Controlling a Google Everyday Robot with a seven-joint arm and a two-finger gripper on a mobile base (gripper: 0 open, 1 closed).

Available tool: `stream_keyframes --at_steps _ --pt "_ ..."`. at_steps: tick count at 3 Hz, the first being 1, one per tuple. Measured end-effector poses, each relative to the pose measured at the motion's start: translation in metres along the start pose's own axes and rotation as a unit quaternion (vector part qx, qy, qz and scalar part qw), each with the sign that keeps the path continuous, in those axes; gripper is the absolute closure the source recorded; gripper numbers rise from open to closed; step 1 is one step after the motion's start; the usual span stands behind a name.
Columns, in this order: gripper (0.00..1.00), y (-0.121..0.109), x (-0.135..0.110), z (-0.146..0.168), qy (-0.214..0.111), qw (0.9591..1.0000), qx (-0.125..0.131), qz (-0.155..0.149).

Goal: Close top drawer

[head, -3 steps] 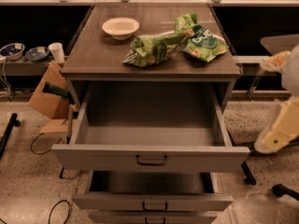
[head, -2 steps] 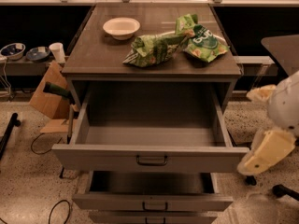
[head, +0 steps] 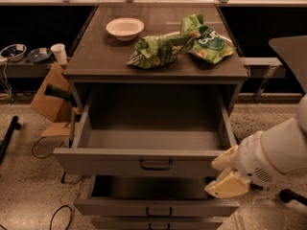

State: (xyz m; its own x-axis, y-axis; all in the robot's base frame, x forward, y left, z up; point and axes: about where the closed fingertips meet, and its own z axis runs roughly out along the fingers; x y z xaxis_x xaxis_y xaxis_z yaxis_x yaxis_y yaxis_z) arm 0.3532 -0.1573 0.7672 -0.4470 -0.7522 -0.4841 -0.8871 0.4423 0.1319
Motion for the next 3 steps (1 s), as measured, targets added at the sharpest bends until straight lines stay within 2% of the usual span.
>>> stream_keyframes --at_steps 1,2,3 --pt "0.79 0.001 0.014 0.062 -0.014 0.9959 -0.045 0.077" --pt "0.99 -0.005 0.015 0.093 -0.021 0.9892 -0.068 0.128" --pt "1.0 -0.019 0.012 0.116 -0.032 0.9755 -0.094 0.197"
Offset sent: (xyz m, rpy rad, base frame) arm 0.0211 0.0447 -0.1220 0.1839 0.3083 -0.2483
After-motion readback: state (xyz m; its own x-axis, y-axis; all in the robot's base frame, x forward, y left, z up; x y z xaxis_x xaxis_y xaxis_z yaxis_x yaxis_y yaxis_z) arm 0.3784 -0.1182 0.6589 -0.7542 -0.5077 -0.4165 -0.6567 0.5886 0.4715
